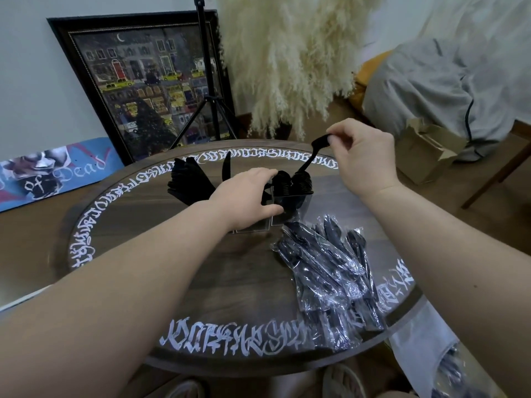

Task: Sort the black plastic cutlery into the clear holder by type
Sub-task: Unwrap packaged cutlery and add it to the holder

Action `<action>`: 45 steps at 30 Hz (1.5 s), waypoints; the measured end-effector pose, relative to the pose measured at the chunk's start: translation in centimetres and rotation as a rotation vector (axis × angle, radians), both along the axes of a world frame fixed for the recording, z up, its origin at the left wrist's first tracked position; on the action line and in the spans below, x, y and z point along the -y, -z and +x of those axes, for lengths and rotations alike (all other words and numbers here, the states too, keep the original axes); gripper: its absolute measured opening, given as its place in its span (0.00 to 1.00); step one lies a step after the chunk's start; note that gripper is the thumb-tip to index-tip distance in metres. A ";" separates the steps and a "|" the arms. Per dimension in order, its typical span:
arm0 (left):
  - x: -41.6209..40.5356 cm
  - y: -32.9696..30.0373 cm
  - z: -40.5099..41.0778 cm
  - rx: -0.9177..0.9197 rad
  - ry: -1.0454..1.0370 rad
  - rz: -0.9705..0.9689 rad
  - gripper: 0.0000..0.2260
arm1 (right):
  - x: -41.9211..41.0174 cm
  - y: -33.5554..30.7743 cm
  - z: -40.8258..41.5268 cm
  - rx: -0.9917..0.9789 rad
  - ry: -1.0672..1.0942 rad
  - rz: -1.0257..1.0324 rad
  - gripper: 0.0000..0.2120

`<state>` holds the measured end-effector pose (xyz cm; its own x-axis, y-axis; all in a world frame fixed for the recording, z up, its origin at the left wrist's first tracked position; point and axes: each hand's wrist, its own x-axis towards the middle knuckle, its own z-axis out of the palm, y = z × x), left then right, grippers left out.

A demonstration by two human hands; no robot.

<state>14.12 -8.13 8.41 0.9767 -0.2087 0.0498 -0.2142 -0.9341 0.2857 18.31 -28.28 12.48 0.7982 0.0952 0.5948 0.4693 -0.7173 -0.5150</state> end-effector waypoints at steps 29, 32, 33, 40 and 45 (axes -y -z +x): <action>2.2 1.6 -3.8 0.491 0.090 -0.005 0.19 | 5.7 6.7 -4.1 -0.474 0.090 -0.089 0.17; 3.5 3.6 -5.2 0.450 0.115 0.003 0.15 | 7.7 8.4 -5.8 -0.576 0.171 -0.108 0.12; 4.0 4.2 -5.6 0.418 0.122 0.011 0.14 | 8.1 8.9 -6.3 -0.603 0.189 -0.121 0.10; 7.2 7.0 -7.9 -0.058 0.137 0.204 0.29 | 7.9 10.2 -9.3 -0.759 0.045 -0.187 0.13; 7.9 7.5 -8.2 -0.121 0.123 0.254 0.29 | 7.9 10.4 -9.2 -0.783 0.048 -0.193 0.07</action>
<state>5.90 -16.00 0.89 0.9389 -0.3166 -0.1348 -0.3087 -0.9481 0.0763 9.06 -36.16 2.06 0.9822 0.0940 -0.1624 -0.0102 -0.8374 -0.5465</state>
